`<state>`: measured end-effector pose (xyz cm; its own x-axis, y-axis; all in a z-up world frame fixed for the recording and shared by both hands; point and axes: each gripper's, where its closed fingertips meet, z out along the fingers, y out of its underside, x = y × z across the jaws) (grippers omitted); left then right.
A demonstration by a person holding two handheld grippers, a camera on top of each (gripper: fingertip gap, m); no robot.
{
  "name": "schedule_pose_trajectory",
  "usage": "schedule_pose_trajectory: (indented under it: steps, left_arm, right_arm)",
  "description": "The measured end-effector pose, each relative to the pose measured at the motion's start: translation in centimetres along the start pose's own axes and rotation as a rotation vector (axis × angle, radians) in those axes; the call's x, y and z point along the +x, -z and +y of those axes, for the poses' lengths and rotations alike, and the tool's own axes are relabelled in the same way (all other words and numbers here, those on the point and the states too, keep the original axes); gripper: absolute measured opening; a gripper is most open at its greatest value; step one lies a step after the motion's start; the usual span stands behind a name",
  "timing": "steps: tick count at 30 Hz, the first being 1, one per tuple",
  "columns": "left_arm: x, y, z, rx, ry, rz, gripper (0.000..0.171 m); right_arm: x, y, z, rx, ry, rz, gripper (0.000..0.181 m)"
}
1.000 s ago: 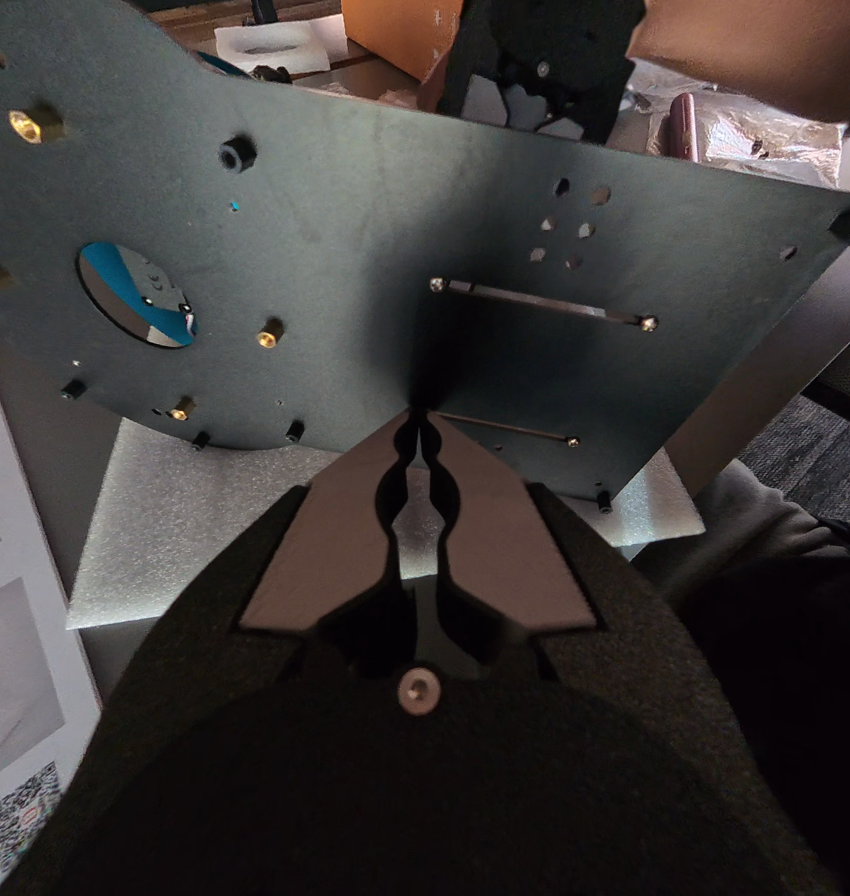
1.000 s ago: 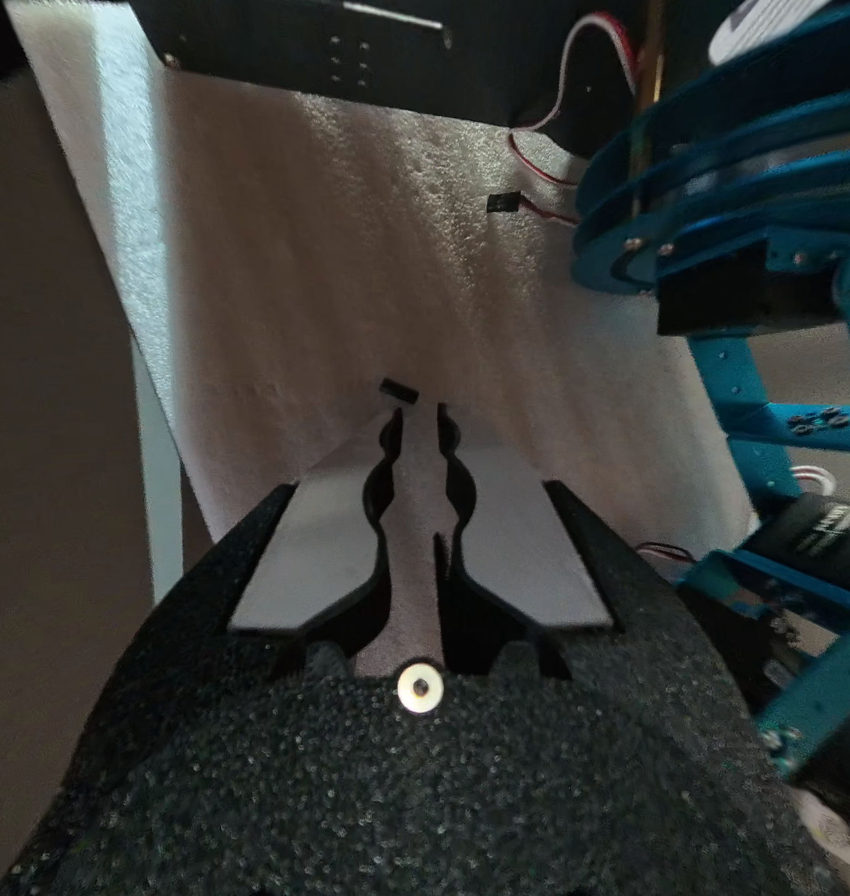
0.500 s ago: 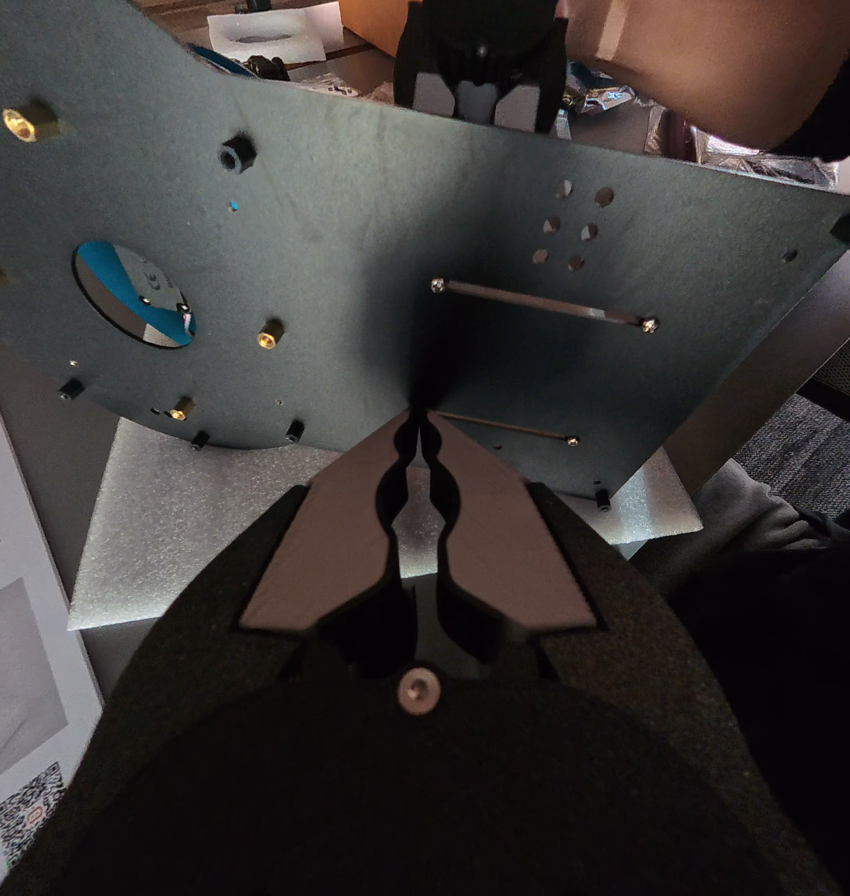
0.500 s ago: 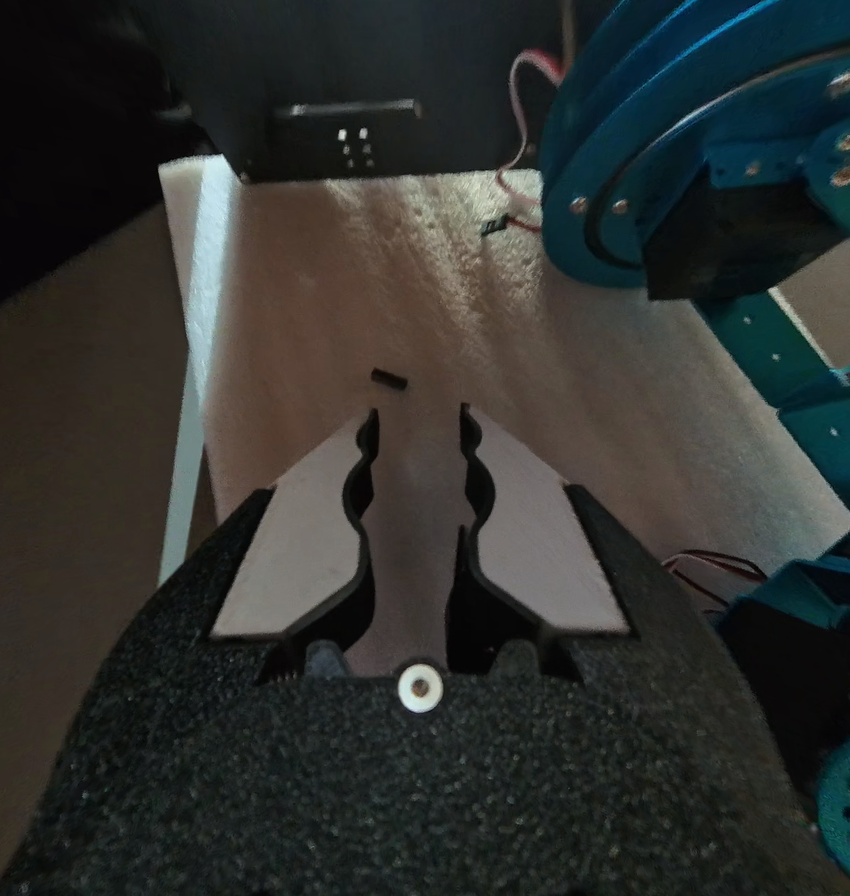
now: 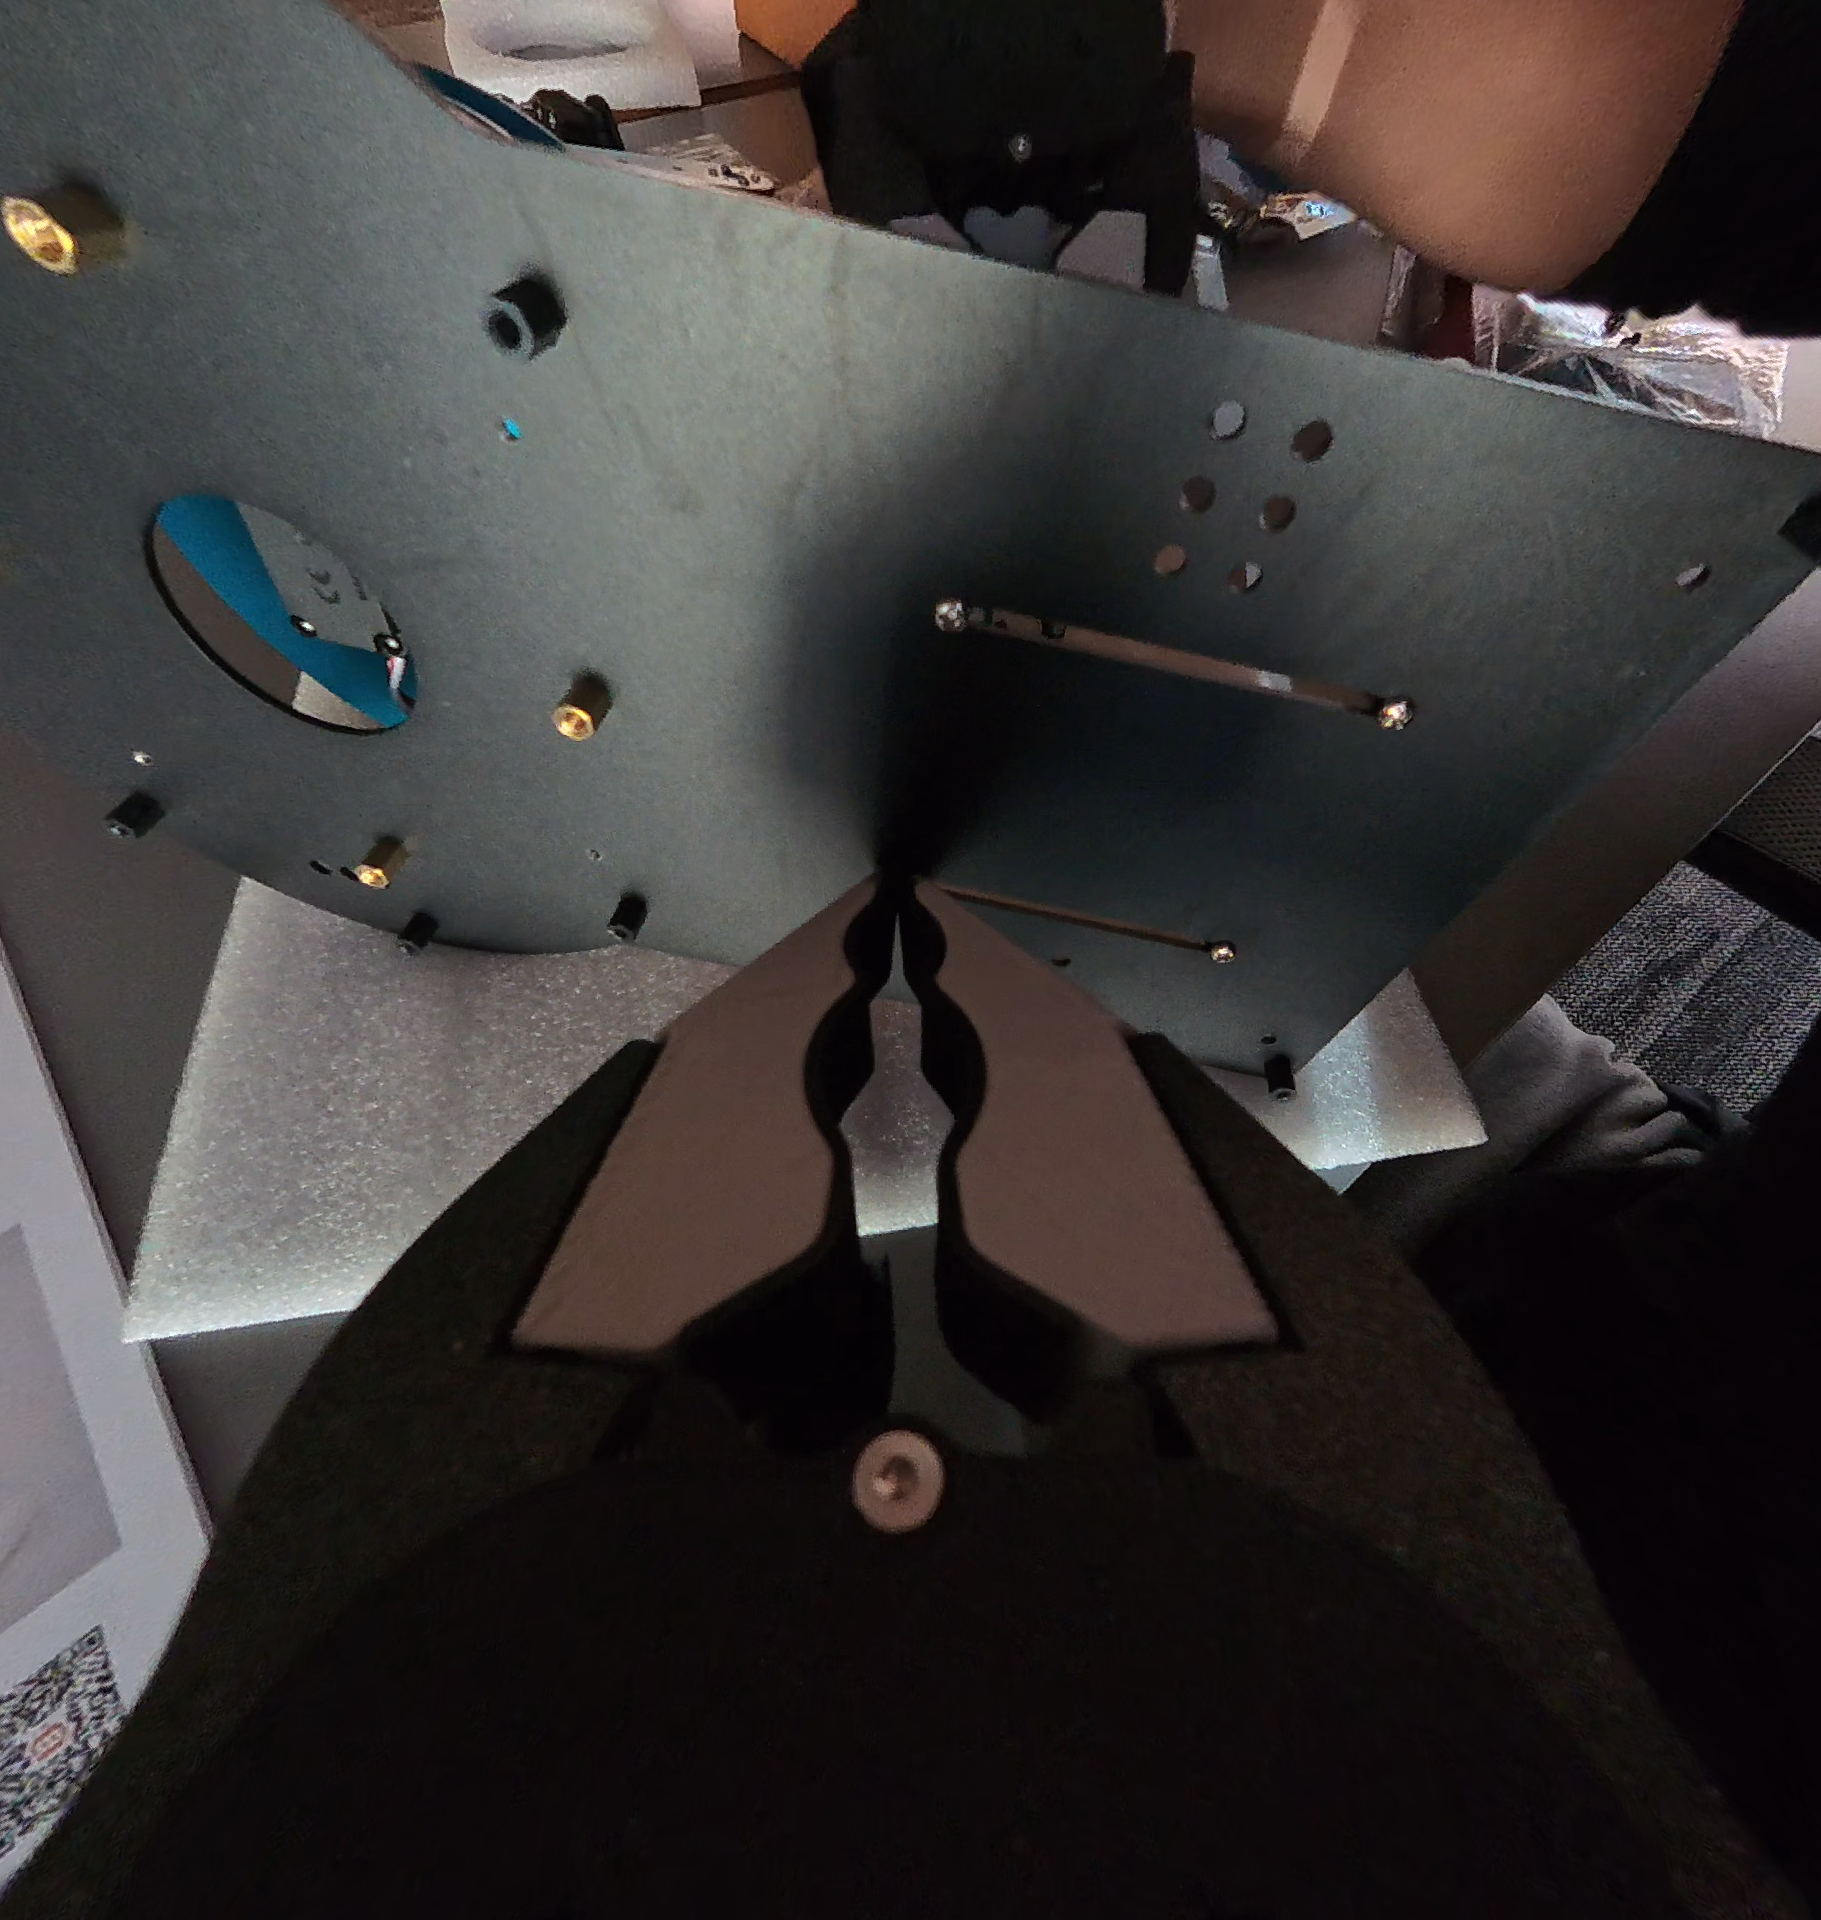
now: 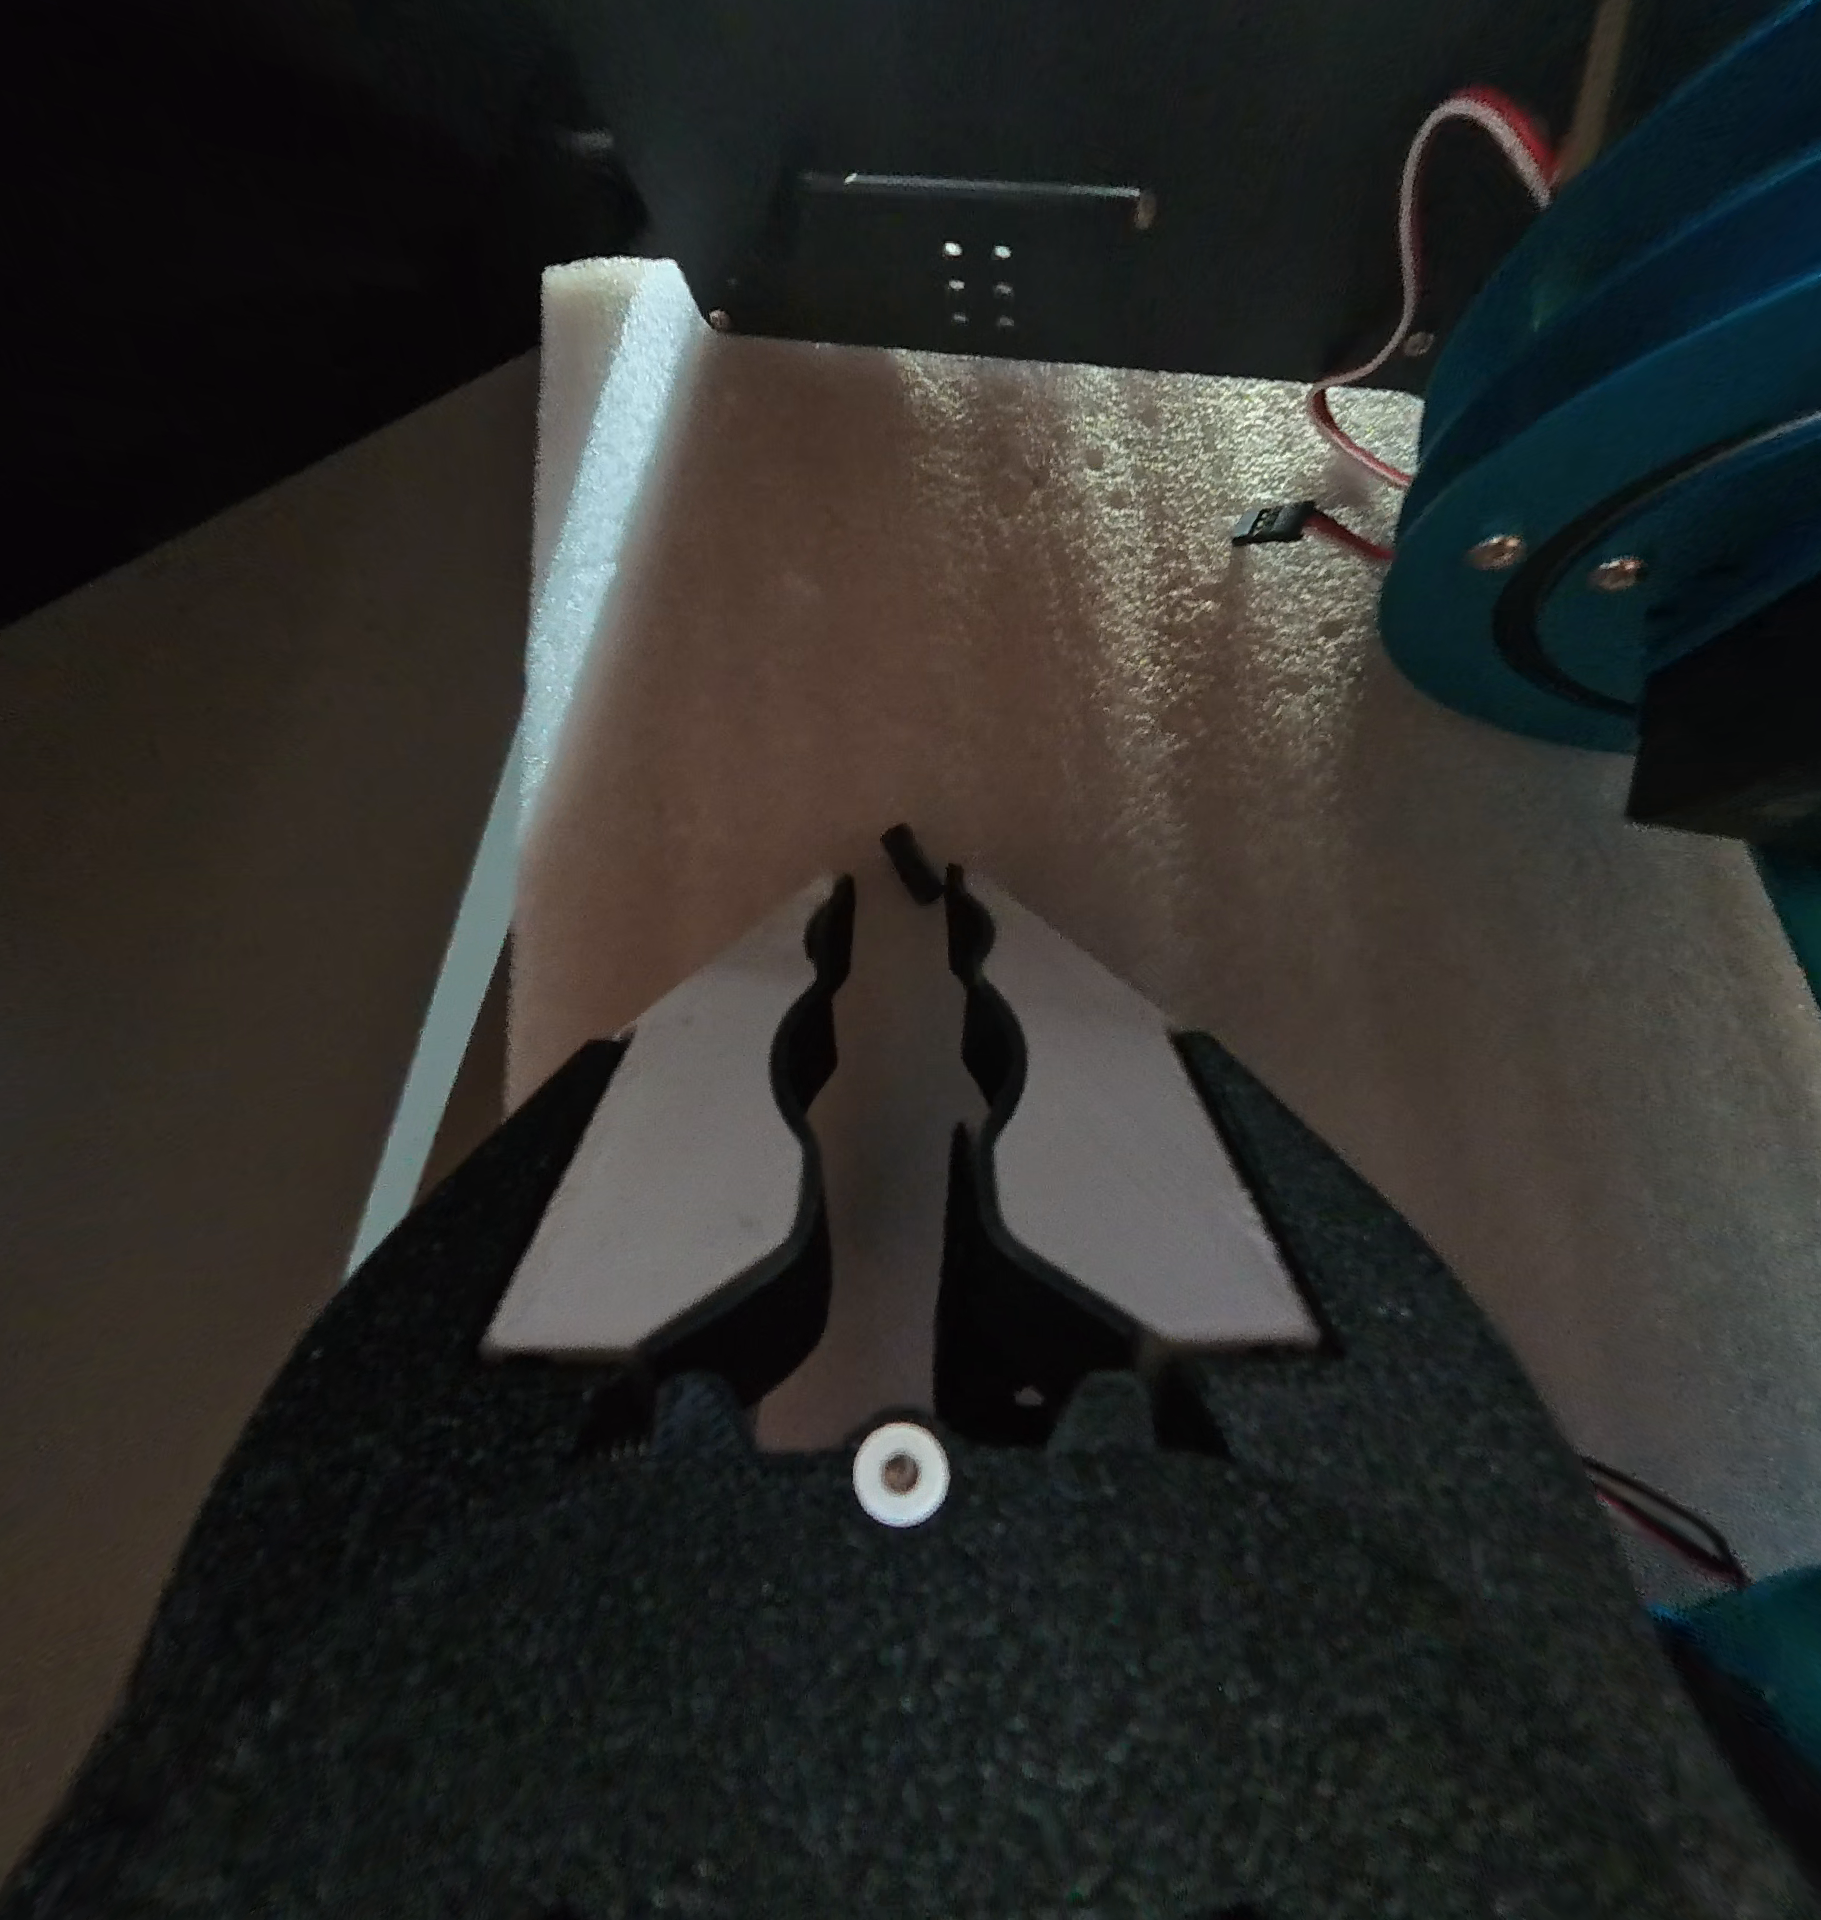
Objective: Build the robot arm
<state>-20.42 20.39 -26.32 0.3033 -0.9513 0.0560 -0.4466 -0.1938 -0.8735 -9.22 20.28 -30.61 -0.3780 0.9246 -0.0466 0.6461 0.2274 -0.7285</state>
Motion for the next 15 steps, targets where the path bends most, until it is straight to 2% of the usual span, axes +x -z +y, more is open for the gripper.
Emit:
schedule_pose_trajectory:
  steps: [8, 15]
  left_arm:
    - [0.02, -0.02, -0.02, 0.003, -0.013, 0.001, 0.0]
    - [0.03, -0.05, -0.06, 0.02, 0.013, 0.006, 0.0]
  right_arm:
    - [-0.09, -0.21, -0.04, -0.02, 0.01, 0.103, 0.008]
    - [0.55, 0.23, -0.62, -0.02, -0.081, 0.174, 0.004]
